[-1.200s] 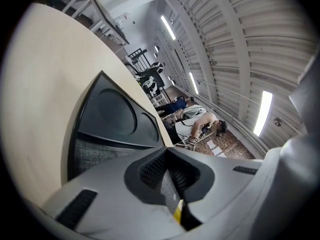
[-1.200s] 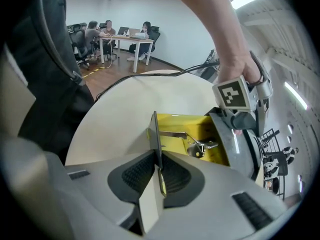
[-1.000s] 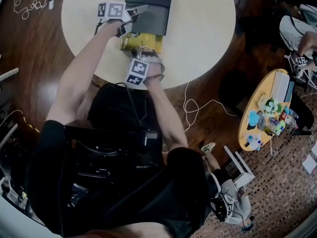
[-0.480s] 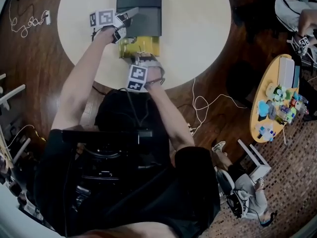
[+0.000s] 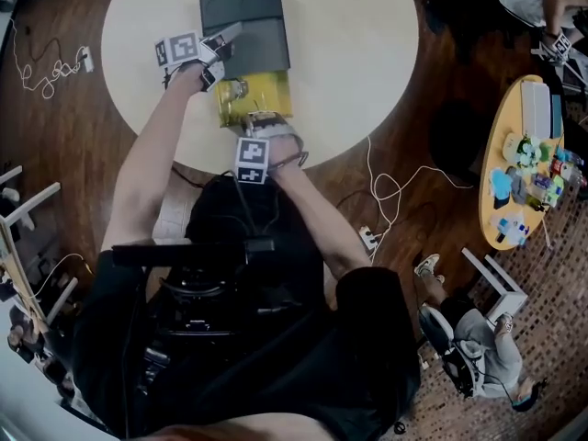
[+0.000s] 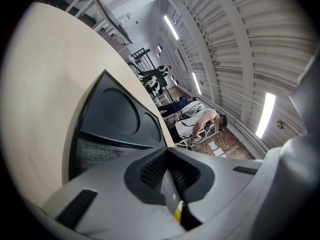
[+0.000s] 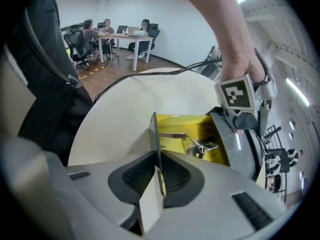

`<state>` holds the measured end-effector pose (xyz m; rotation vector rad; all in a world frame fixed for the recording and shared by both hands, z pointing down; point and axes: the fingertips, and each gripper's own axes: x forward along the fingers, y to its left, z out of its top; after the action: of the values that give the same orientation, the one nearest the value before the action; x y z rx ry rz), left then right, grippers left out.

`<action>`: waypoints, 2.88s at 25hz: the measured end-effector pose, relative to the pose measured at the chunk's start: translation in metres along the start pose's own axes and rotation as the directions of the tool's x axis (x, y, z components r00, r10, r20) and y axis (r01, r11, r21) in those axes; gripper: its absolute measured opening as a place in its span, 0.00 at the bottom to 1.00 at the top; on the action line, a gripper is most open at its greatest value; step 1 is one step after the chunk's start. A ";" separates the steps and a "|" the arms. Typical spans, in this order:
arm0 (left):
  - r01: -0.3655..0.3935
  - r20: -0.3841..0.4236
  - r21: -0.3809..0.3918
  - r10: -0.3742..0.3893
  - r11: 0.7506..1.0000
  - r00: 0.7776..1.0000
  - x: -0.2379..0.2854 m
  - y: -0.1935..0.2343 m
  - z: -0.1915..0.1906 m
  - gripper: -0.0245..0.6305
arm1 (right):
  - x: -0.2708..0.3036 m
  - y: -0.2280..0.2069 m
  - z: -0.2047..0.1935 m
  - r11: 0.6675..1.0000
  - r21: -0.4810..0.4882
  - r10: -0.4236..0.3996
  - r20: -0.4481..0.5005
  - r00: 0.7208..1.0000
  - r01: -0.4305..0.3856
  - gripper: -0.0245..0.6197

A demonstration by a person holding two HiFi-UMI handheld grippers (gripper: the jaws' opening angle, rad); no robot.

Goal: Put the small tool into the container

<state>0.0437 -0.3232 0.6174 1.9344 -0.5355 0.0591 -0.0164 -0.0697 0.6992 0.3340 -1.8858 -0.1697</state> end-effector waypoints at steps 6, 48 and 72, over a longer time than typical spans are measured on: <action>-0.003 -0.007 0.014 0.004 1.000 1.000 -0.002 -0.002 -0.005 0.03 | 0.001 0.017 -0.002 1.000 -0.018 -0.011 -0.007 1.000 0.011 0.11; -0.096 -0.085 0.446 0.148 0.890 0.985 0.022 -0.004 0.009 0.09 | 0.010 -0.067 -0.025 0.986 -0.027 -0.164 -0.095 0.982 0.163 0.09; -0.118 -0.038 0.417 0.147 0.901 0.988 0.022 -0.001 0.014 0.08 | 0.022 -0.108 -0.027 0.960 -0.050 -0.279 -0.165 0.946 0.274 0.11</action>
<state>0.0609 -0.3426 0.6171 2.2956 -0.6475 0.3523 0.0180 -0.1780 0.6977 0.5779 -1.6600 -0.3441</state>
